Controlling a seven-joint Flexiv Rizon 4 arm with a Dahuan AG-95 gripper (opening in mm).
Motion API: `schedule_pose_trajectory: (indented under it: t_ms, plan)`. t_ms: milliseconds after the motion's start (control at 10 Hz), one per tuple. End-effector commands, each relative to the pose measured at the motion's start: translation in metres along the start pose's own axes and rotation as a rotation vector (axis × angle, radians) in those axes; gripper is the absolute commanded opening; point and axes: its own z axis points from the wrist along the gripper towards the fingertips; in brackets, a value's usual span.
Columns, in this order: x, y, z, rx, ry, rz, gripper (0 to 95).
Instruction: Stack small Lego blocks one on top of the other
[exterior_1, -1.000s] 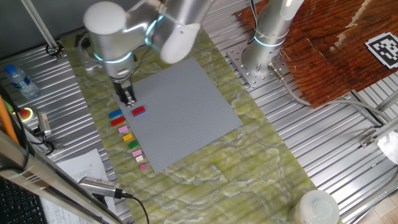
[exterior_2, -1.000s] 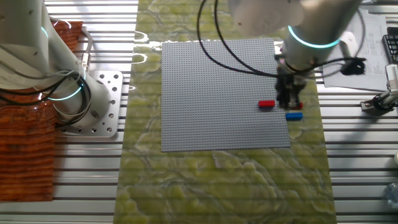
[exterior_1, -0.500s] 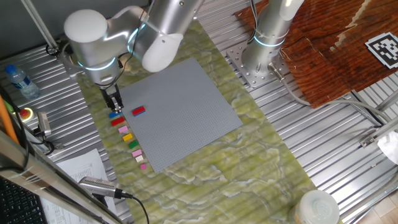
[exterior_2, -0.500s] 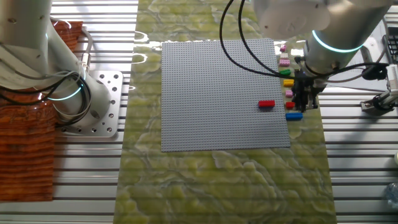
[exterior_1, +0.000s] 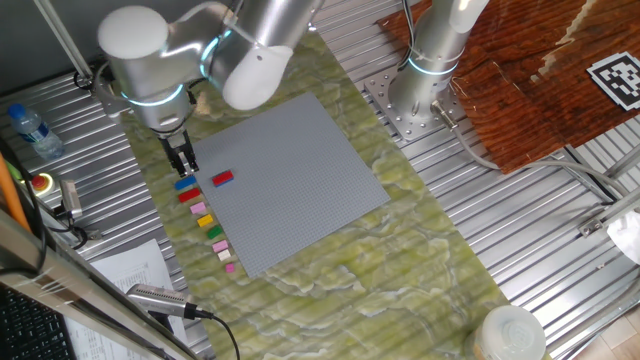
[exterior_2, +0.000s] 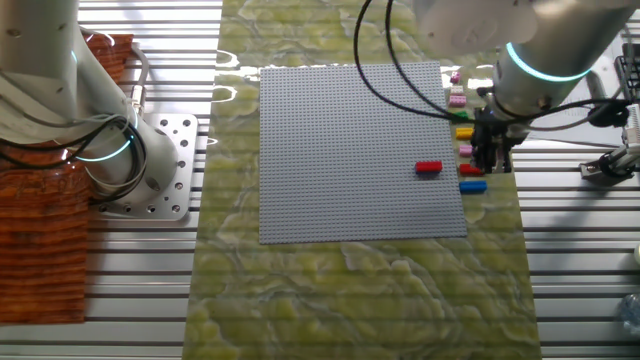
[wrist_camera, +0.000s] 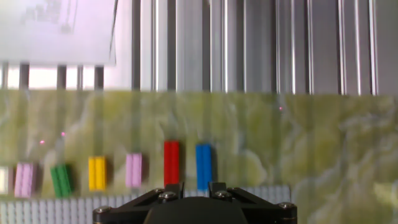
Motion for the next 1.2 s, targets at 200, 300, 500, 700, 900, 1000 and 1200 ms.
schedule_pose_trajectory:
  t_ms: [200, 300, 500, 700, 900, 1000, 1200]
  plan:
    - [0.014, 0.000, -0.009, 0.006, -0.015, 0.024, 0.0]
    - [0.018, 0.003, -0.009, 0.006, -0.023, 0.027, 0.0]
    - [0.031, 0.008, -0.006, 0.009, -0.045, 0.026, 0.0]
    - [0.042, 0.013, -0.003, 0.024, -0.051, 0.023, 0.0]
    - [0.046, 0.015, 0.000, 0.048, -0.049, 0.021, 0.0]
    - [0.046, 0.016, 0.000, 0.054, -0.050, 0.020, 0.0]
    - [0.046, 0.016, 0.000, 0.061, -0.059, 0.019, 0.0]
